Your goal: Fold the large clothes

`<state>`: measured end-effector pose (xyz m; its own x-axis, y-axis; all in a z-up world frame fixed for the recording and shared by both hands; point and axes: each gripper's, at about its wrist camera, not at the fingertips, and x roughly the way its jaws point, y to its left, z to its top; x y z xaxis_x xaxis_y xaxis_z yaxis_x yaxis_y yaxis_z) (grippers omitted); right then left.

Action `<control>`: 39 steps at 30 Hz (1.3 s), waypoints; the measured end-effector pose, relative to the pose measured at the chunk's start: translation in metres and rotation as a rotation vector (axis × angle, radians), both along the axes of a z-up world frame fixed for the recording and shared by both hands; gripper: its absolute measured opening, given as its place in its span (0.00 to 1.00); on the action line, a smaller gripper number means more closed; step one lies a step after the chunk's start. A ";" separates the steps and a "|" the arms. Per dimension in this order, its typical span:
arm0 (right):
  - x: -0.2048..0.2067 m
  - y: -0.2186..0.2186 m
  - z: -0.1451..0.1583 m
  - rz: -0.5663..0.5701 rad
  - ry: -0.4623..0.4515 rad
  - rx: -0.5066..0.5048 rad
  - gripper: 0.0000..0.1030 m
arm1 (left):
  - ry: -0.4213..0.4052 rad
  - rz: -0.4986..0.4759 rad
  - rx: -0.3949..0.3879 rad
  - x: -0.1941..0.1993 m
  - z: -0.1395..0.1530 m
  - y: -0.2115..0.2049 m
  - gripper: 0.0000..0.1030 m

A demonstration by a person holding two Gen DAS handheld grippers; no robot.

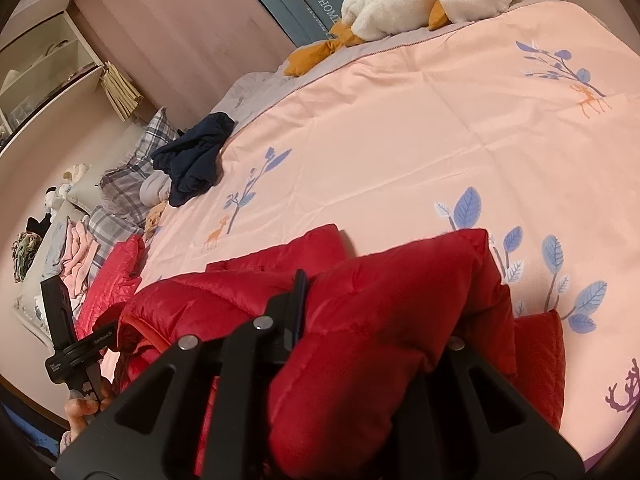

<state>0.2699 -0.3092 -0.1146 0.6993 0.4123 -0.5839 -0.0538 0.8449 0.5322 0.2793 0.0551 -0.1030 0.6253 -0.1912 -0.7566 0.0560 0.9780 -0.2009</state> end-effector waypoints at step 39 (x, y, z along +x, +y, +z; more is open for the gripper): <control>0.014 -0.003 -0.014 -0.013 0.085 0.040 0.19 | 0.065 -0.013 0.002 0.020 -0.020 -0.004 0.21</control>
